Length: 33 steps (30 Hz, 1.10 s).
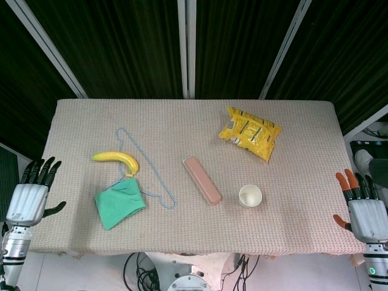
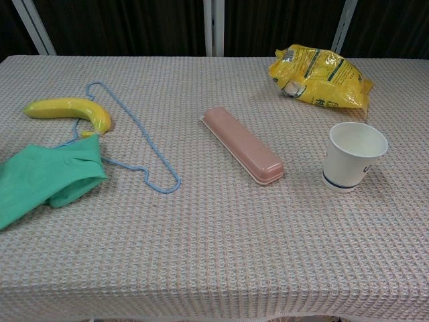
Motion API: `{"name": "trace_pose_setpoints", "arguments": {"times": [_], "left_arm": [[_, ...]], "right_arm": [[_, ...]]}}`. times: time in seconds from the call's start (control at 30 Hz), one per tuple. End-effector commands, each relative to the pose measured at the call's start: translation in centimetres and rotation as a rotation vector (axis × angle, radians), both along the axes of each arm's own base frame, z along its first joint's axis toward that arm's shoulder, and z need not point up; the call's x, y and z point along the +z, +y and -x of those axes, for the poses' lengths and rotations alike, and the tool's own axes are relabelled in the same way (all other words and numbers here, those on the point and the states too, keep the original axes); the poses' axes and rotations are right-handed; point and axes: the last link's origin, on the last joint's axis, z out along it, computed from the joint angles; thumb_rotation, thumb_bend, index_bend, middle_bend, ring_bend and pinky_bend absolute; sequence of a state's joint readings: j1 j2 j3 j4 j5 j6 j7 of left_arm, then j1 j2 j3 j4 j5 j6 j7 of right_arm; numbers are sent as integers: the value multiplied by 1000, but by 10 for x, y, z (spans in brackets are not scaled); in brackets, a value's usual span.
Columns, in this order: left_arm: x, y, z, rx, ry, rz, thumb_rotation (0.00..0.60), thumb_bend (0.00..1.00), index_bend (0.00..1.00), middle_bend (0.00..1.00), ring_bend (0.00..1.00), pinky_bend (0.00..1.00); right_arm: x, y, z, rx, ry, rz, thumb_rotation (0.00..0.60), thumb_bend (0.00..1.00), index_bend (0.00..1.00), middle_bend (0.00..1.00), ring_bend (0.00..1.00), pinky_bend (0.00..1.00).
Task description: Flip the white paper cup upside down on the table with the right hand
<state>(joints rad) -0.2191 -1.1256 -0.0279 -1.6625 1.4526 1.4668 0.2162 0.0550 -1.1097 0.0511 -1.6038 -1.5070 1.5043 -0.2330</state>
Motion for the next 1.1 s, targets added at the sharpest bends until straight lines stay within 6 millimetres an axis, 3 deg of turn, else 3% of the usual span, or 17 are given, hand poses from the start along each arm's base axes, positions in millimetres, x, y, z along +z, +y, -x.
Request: {"name": "trace_pose_setpoints", "arguments": {"times": [0.03, 0.5, 0.67, 0.8, 0.9, 1.1], "left_arm": [[1, 0, 0, 3, -3, -5, 600, 126, 15, 0, 0, 0], [2, 0, -1, 1, -19, 4, 600, 127, 15, 0, 0, 0], [3, 1, 0, 2, -23, 4, 600, 126, 16, 0, 0, 0], [6, 1, 1, 14, -26, 0, 600, 126, 15, 0, 0, 0], [8, 2, 0, 9, -23, -10, 600, 127, 16, 0, 0, 0], [8, 1, 3, 30, -16, -5, 600, 127, 15, 0, 0, 0]], "right_arm": [[2, 1, 0, 3, -5, 5, 600, 14, 0, 0, 0, 0], [-10, -6, -12, 39, 28, -59, 600, 15, 0, 0, 0, 0], [-25, -15, -41, 146, 97, -115, 600, 14, 0, 0, 0, 0], [-42, -25, -76, 255, 181, -184, 600, 15, 0, 0, 0, 0], [-62, -34, -105, 329, 250, -261, 600, 15, 0, 0, 0, 0], [-100, -48, -135, 366, 345, -375, 600, 16, 0, 0, 0, 0]]}}
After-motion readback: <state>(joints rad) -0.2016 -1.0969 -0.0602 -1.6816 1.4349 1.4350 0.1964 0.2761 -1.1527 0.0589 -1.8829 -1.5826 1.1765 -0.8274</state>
